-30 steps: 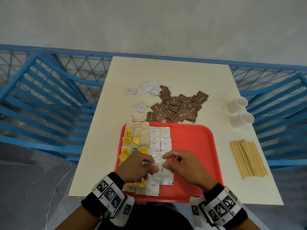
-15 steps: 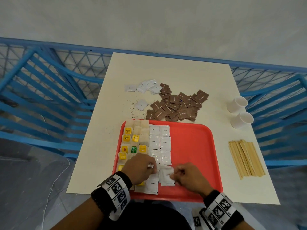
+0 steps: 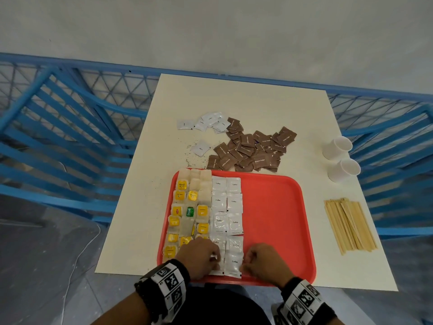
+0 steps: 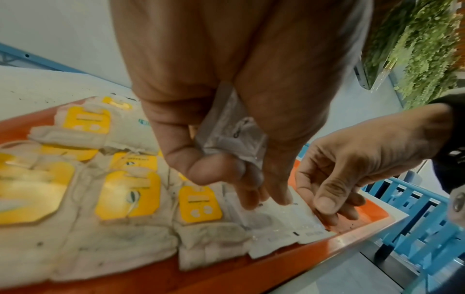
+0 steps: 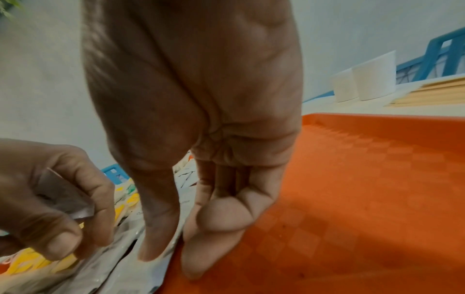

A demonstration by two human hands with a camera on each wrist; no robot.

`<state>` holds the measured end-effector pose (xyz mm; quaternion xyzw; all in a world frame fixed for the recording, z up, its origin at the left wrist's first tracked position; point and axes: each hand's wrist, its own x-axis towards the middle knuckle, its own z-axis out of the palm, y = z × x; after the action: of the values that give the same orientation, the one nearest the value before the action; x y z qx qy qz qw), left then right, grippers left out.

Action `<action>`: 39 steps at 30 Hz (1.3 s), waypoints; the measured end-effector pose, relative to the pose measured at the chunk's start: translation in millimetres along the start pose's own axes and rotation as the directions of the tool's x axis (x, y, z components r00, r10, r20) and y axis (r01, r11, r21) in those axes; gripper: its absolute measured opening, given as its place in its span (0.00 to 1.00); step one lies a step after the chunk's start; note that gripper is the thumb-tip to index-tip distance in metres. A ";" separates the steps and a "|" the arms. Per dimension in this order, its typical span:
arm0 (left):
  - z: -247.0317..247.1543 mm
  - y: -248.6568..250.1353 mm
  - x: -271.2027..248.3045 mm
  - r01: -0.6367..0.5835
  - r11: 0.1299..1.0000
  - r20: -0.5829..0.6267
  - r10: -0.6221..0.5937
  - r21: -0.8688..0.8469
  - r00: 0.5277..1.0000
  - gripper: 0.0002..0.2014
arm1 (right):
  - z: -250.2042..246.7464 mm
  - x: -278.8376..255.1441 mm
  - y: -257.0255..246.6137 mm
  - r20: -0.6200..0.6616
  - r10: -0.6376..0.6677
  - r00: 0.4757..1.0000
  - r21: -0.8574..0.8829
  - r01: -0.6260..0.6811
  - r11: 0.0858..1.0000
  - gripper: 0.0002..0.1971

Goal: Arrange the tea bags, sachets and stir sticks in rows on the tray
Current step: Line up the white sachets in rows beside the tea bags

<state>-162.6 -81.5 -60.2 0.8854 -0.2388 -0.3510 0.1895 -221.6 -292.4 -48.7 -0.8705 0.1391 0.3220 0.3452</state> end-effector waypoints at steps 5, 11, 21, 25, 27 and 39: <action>1.3 -0.5 0.4 -0.040 0.997 -0.026 0.038 -0.064 0.999 0.08 | -2.5 -1.1 -1.9 -0.045 -0.025 0.999 -0.037 0.023 0.999 0.11; -6.8 -10.3 5.1 -0.049 0.966 -0.067 0.032 -0.254 0.997 0.07 | -2.9 6.5 -2.8 -0.123 -0.017 0.992 -0.016 0.015 1.000 0.10; -69.1 28.0 -21.9 0.216 0.012 0.216 0.044 -0.976 0.975 0.37 | -59.2 -20.2 -61.4 -0.347 -0.275 0.896 0.153 0.344 0.926 0.13; -89.4 38.2 -24.5 0.233 -0.074 0.214 0.201 -0.970 0.956 0.39 | -67.1 -33.3 -106.4 -0.138 -0.447 0.884 0.311 0.467 0.827 0.11; -95.6 41.0 -29.1 0.186 0.033 0.188 0.184 -0.982 0.965 0.33 | -64.4 -29.3 -108.4 -0.177 -0.432 0.884 0.357 0.467 0.809 0.13; -107.0 20.9 -38.8 0.002 0.690 -0.029 -0.034 -0.724 0.999 0.16 | -62.5 -8.7 -98.3 -0.236 -0.351 0.906 0.405 0.420 0.812 0.04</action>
<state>-117.3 -58.9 43.8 0.7484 -0.0690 -0.4009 0.5239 -153.5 -264.4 41.9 -0.7991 0.0550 0.1380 0.5826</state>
